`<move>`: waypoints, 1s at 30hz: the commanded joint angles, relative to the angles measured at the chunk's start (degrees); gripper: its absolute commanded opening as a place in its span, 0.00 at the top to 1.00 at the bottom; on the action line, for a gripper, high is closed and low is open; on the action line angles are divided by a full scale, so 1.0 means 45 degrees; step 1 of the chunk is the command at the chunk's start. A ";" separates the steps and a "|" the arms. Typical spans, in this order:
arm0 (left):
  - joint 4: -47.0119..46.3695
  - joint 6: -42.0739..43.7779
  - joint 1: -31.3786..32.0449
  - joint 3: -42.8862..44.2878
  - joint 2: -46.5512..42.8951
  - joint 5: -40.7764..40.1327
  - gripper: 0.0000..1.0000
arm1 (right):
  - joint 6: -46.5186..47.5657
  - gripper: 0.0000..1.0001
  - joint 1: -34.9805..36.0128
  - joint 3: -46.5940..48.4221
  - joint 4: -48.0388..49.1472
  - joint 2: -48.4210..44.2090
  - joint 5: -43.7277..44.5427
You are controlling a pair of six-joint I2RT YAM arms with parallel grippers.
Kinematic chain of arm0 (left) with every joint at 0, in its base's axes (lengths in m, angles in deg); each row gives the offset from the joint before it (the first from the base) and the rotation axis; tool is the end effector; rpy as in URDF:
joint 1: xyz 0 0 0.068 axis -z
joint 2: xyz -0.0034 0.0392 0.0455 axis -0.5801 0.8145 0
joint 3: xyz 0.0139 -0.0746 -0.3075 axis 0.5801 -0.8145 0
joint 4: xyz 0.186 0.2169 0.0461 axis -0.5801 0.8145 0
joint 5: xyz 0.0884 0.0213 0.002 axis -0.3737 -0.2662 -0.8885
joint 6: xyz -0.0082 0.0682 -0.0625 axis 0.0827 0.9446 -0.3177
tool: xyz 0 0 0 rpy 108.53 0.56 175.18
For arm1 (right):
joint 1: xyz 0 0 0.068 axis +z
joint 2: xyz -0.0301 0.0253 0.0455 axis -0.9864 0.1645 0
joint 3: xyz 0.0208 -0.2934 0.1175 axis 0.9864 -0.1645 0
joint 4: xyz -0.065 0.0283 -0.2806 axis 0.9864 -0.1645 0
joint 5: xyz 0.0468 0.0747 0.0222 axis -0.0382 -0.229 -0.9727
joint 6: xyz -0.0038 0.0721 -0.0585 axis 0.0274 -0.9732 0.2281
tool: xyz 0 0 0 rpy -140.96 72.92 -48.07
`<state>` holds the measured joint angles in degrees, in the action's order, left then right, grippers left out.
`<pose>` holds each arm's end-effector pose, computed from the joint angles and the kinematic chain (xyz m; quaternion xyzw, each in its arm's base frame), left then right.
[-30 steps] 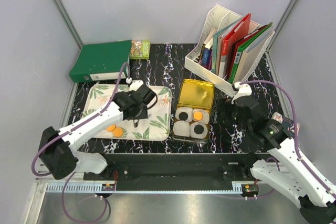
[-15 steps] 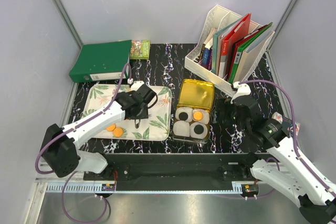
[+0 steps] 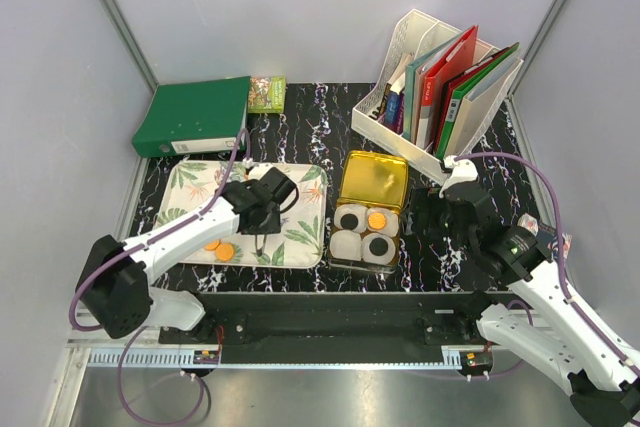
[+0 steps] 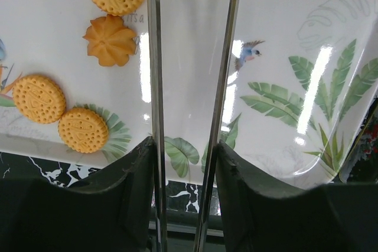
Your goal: Pack the cookies
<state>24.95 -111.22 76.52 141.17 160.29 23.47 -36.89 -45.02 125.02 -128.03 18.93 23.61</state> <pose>0.2261 -0.1543 0.2232 -0.0418 0.9671 0.0397 0.2476 0.1567 0.0890 0.3217 -0.0424 0.8834 0.1378 0.4459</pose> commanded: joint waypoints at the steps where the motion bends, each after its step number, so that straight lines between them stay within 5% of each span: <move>1: -0.0286 -0.0243 -0.0120 -0.0212 -0.0591 0.0103 0.53 | 0.0155 0.00 -0.0058 0.0030 0.0494 -0.0110 0.0140; 10: -0.0189 -0.0223 -0.0139 -0.0290 -0.0650 0.0220 0.54 | 0.0117 0.00 -0.0039 0.0011 0.0533 -0.0188 0.0140; 20: 0.0180 -0.0008 -0.0140 0.0061 -0.1000 0.0181 0.77 | 0.0117 0.00 -0.0058 0.0011 0.0514 -0.0150 0.0179; 30: 0.1959 0.0264 -0.0120 0.2814 -0.2739 -0.0407 0.80 | 0.0097 0.00 -0.0039 0.0011 0.0553 -0.0052 0.0120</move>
<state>31.33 -111.53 76.21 146.46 152.64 23.23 -36.91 -45.02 124.97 -128.03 18.56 23.61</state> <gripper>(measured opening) 0.310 0.994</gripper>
